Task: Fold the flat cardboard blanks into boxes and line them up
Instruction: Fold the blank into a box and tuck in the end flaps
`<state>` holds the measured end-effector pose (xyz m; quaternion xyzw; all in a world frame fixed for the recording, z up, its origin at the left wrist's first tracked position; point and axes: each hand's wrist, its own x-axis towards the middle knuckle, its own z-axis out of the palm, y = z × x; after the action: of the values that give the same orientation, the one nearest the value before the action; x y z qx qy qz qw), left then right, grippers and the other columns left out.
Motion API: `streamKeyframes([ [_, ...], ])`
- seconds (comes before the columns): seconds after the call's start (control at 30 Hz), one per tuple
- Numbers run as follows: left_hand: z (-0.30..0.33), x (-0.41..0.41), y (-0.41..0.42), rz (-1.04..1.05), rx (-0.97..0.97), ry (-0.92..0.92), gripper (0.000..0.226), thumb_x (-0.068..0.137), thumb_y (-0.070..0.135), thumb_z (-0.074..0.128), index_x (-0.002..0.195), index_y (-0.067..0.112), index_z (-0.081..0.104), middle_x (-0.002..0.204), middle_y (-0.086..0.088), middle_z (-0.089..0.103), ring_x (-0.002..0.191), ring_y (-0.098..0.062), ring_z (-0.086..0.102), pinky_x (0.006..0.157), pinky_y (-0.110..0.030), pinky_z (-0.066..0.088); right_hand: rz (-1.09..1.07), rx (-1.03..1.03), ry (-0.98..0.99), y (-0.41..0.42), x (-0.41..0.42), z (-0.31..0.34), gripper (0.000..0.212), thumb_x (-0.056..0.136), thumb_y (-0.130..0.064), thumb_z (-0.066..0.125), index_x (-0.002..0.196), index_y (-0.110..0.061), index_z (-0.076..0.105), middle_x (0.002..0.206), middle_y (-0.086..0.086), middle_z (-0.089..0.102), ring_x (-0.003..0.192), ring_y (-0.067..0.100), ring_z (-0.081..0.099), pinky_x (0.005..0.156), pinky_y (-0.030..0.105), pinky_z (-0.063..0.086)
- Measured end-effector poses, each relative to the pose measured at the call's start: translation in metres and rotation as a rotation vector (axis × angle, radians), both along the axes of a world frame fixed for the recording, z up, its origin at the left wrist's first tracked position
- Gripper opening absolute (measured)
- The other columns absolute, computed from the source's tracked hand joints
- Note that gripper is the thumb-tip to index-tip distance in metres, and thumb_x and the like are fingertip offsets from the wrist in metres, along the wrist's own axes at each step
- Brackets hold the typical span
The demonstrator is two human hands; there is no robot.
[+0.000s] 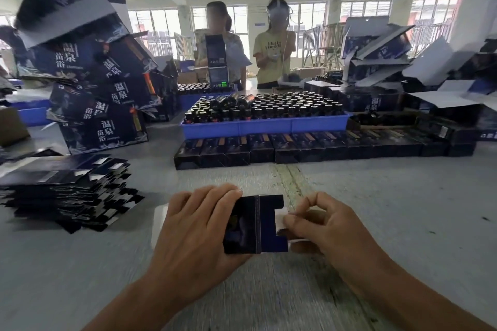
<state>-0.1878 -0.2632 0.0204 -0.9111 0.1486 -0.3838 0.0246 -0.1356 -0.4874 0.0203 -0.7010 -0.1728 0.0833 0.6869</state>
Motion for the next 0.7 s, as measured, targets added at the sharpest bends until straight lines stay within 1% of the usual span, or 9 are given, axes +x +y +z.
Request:
streamKeyframes([
  [0.03,0.0,0.0,-0.001,-0.003,0.008,0.006,0.079,0.078,0.077,0.051,0.126,0.014,0.056,0.125,0.0,0.065,0.111,-0.021,0.059,0.094,-0.036,0.035,0.0,-0.03,-0.044,0.0,-0.001,0.0,0.014,0.089,-0.014,0.072,0.095,-0.017,0.06,0.092,0.005,0.079,0.084,0.02,0.077,0.066,0.026,0.06],
  [0.1,0.0,0.0,-0.002,-0.02,0.021,0.017,0.08,0.078,0.078,0.05,0.128,0.015,0.054,0.124,0.001,0.065,0.11,-0.02,0.06,0.093,-0.036,0.035,0.019,-0.083,-0.121,0.001,-0.004,0.001,0.02,0.092,-0.015,0.07,0.092,-0.034,0.065,0.094,0.0,0.079,0.086,0.017,0.076,0.068,0.025,0.06],
  [0.17,0.0,0.0,-0.002,-0.042,0.044,0.024,0.086,0.078,0.08,0.049,0.135,0.016,0.05,0.125,0.001,0.064,0.11,-0.02,0.059,0.092,-0.037,0.035,0.049,-0.099,-0.163,0.004,-0.008,0.003,0.027,0.094,-0.02,0.068,0.098,-0.046,0.065,0.096,-0.003,0.078,0.088,0.015,0.076,0.069,0.023,0.06],
  [0.23,0.0,-0.001,-0.003,-0.058,0.076,0.023,0.092,0.076,0.083,0.049,0.141,0.018,0.045,0.127,0.001,0.061,0.109,-0.02,0.059,0.091,-0.039,0.037,0.064,-0.098,-0.179,0.006,-0.01,0.003,0.026,0.09,-0.031,0.068,0.104,-0.052,0.063,0.097,-0.006,0.078,0.088,0.013,0.076,0.068,0.023,0.06],
  [0.3,0.0,-0.001,-0.003,-0.067,0.098,0.023,0.095,0.077,0.086,0.047,0.145,0.019,0.042,0.13,0.0,0.06,0.109,-0.021,0.059,0.09,-0.041,0.039,0.059,-0.095,-0.183,0.007,-0.011,0.001,0.031,0.084,-0.037,0.066,0.11,-0.052,0.062,0.099,-0.009,0.078,0.088,0.012,0.076,0.066,0.024,0.06],
  [0.43,0.001,-0.003,-0.005,-0.069,0.129,0.032,0.084,0.086,0.082,0.04,0.15,0.028,0.038,0.14,-0.003,0.054,0.112,-0.024,0.057,0.09,-0.045,0.044,0.036,-0.118,-0.207,0.007,-0.011,-0.001,0.039,0.097,-0.015,0.062,0.122,-0.045,0.057,0.1,-0.012,0.077,0.088,0.01,0.075,0.064,0.023,0.059],
  [0.53,0.0,-0.003,-0.007,-0.084,0.134,0.03,0.073,0.09,0.074,0.041,0.152,0.035,0.034,0.14,-0.006,0.052,0.115,-0.026,0.055,0.091,-0.046,0.047,0.006,-0.138,-0.234,0.007,-0.011,0.0,0.04,0.099,-0.013,0.06,0.123,-0.044,0.056,0.099,-0.012,0.077,0.087,0.009,0.075,0.063,0.023,0.059],
  [0.63,0.0,-0.003,-0.01,-0.087,0.138,0.046,0.068,0.091,0.065,0.045,0.152,0.039,0.031,0.141,-0.01,0.05,0.123,-0.03,0.052,0.096,-0.048,0.047,-0.033,-0.149,-0.275,0.006,-0.011,0.001,0.039,0.099,-0.015,0.061,0.125,-0.044,0.055,0.1,-0.014,0.076,0.087,0.006,0.074,0.062,0.022,0.058],
  [0.7,0.001,-0.003,-0.011,-0.081,0.138,0.052,0.065,0.091,0.06,0.044,0.152,0.04,0.031,0.142,-0.013,0.049,0.127,-0.031,0.047,0.101,-0.049,0.045,-0.049,-0.143,-0.323,0.005,-0.012,0.002,0.04,0.099,-0.016,0.061,0.121,-0.049,0.054,0.099,-0.016,0.076,0.086,0.005,0.074,0.062,0.019,0.057],
])
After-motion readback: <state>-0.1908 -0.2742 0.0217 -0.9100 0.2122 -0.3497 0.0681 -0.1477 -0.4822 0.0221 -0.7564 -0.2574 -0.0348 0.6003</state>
